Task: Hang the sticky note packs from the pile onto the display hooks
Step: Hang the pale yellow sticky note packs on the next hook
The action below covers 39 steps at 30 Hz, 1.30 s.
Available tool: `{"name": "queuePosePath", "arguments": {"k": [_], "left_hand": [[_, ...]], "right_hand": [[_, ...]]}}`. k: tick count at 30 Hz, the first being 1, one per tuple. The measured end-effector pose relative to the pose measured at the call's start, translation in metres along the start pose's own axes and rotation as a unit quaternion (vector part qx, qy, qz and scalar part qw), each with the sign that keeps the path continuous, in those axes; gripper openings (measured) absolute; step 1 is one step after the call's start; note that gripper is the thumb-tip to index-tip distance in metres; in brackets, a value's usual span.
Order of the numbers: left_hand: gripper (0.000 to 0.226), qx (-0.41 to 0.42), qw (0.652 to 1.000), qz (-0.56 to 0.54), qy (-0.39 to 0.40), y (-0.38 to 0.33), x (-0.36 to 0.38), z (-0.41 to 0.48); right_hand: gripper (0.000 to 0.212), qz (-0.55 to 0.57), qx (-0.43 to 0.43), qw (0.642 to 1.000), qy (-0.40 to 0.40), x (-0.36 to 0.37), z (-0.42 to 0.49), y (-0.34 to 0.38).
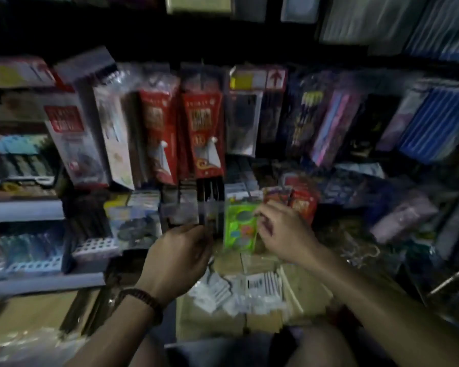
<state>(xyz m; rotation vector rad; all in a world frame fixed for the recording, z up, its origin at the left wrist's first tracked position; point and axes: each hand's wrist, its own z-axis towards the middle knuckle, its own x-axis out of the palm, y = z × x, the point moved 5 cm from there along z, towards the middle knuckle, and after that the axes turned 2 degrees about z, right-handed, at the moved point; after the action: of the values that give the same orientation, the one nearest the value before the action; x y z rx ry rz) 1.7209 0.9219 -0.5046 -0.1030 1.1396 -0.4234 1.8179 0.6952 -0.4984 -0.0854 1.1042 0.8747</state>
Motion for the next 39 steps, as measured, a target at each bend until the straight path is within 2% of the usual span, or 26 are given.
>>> {"name": "queuePosePath", "arguments": {"k": [3, 6, 9, 12, 15, 17, 22, 25, 28, 31, 34, 36, 39], "left_hand": [[0.021, -0.056, 0.995, 0.003, 0.079, 0.028, 0.078, -0.019], [0.034, -0.093, 0.98, 0.005, 0.175, 0.049, 0.151, -0.034], [0.035, -0.122, 0.952, 0.016, 0.279, 0.071, 0.21, -0.05], [0.032, -0.147, 0.924, 0.017, 0.352, 0.093, 0.259, -0.062], [0.029, -0.16, 0.921, 0.01, 0.355, 0.106, 0.292, -0.062], [0.028, -0.164, 0.921, 0.003, 0.353, 0.109, 0.311, -0.062], [0.018, -0.185, 0.914, -0.055, 0.357, 0.114, 0.345, -0.071], [0.02, -0.174, 0.905, -0.083, 0.379, 0.11, 0.355, -0.077], [0.022, -0.181, 0.889, -0.103, 0.407, 0.11, 0.36, -0.076], [0.02, -0.195, 0.886, -0.105, 0.407, 0.115, 0.363, -0.073], [0.016, -0.193, 0.891, -0.111, 0.396, 0.114, 0.365, -0.068], [0.016, -0.193, 0.891, -0.115, 0.394, 0.113, 0.366, -0.068], [0.016, -0.193, 0.892, -0.12, 0.39, 0.112, 0.365, -0.068]], "right_hand": [[0.012, 0.012, 0.115, 0.989, 0.093, 0.073, -0.051, -0.054], [0.015, 0.026, 0.212, 0.961, 0.179, 0.148, -0.102, -0.095], [0.037, 0.005, 0.297, 0.913, 0.281, 0.217, -0.146, -0.135], [0.053, -0.048, 0.329, 0.872, 0.36, 0.263, -0.167, -0.169], [0.068, -0.113, 0.332, 0.836, 0.422, 0.295, -0.168, -0.201], [0.08, -0.146, 0.314, 0.826, 0.445, 0.314, -0.162, -0.217], [0.099, -0.188, 0.283, 0.816, 0.468, 0.358, -0.151, -0.252], [0.102, -0.203, 0.274, 0.819, 0.461, 0.378, -0.153, -0.265], [0.103, -0.18, 0.316, 0.822, 0.438, 0.39, -0.164, -0.268], [0.085, -0.205, 0.326, 0.837, 0.389, 0.393, -0.169, -0.26], [0.052, -0.262, 0.265, 0.863, 0.342, 0.396, -0.167, -0.256], [0.037, -0.289, 0.236, 0.864, 0.337, 0.397, -0.164, -0.259], [0.037, -0.307, 0.235, 0.861, 0.331, 0.394, -0.159, -0.262]]}}
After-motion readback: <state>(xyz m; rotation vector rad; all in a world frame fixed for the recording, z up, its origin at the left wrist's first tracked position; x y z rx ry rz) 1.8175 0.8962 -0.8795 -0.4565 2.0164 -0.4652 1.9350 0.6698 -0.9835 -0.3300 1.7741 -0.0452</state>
